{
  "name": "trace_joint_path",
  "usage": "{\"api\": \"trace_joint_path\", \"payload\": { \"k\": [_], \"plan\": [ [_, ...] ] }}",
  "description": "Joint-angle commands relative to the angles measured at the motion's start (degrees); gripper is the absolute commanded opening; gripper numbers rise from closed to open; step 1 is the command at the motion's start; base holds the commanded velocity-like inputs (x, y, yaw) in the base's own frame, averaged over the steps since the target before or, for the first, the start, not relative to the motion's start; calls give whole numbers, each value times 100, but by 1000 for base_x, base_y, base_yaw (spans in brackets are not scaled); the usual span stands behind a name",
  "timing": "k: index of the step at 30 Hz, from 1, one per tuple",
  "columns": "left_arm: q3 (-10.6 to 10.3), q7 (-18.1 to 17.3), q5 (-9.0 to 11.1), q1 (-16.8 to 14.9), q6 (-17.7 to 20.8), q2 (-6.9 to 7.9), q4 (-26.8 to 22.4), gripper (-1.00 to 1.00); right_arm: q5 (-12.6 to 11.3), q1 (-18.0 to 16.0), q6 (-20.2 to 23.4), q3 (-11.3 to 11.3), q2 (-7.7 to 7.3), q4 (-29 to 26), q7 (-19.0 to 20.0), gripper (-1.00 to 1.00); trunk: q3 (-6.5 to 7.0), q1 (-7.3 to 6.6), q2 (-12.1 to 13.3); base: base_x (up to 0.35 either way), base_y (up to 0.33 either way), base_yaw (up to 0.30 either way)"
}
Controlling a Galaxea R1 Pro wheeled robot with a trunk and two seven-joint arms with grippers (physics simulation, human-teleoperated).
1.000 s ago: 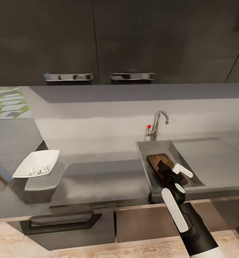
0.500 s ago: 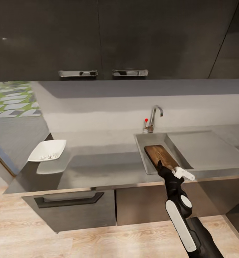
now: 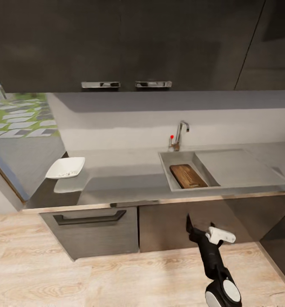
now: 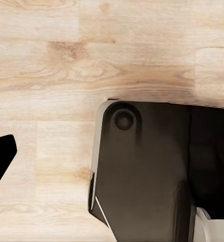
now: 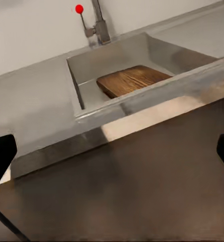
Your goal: In the kitchen, take the Vidalia onion out of the sink, dice it on the chopping board with the paring knife, put the diced onion into the bowl on the countertop, then place both the paring knife and the chopping board into the sink.
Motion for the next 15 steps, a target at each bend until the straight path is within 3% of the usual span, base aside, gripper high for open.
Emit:
{"api": "trace_joint_path", "payload": {
  "k": [1, 4, 7, 10, 15],
  "plan": [
    [15, -59, 59, 2, 4, 0, -19, 100, -58, 152, -408, 180, -152, 178, -31, 100, -10, 2, -11, -99, 0, 0],
    [15, -59, 57, 2, 4, 5, -94, 100, -57, 350, -1145, 535, -275, 1230, -14, 100, -10, 2, -11, -39, 0, 0],
    [15, -59, 54, 2, 4, 6, -120, 100, -67, 393, -1991, 891, -281, 2574, 16, 100, -10, 2, -11, -9, 0, 0],
    [15, -57, 54, 2, 6, 43, -160, 100, -69, 402, -2473, 1108, -253, 3312, 22, 100, -10, 2, -11, -2, 0, 0],
    [21, -43, 60, 2, 20, 114, -516, 100, -79, 405, -2679, 1217, 53, 4425, 37, 100, -10, 2, -11, 0, 0, 0]
  ]
}}
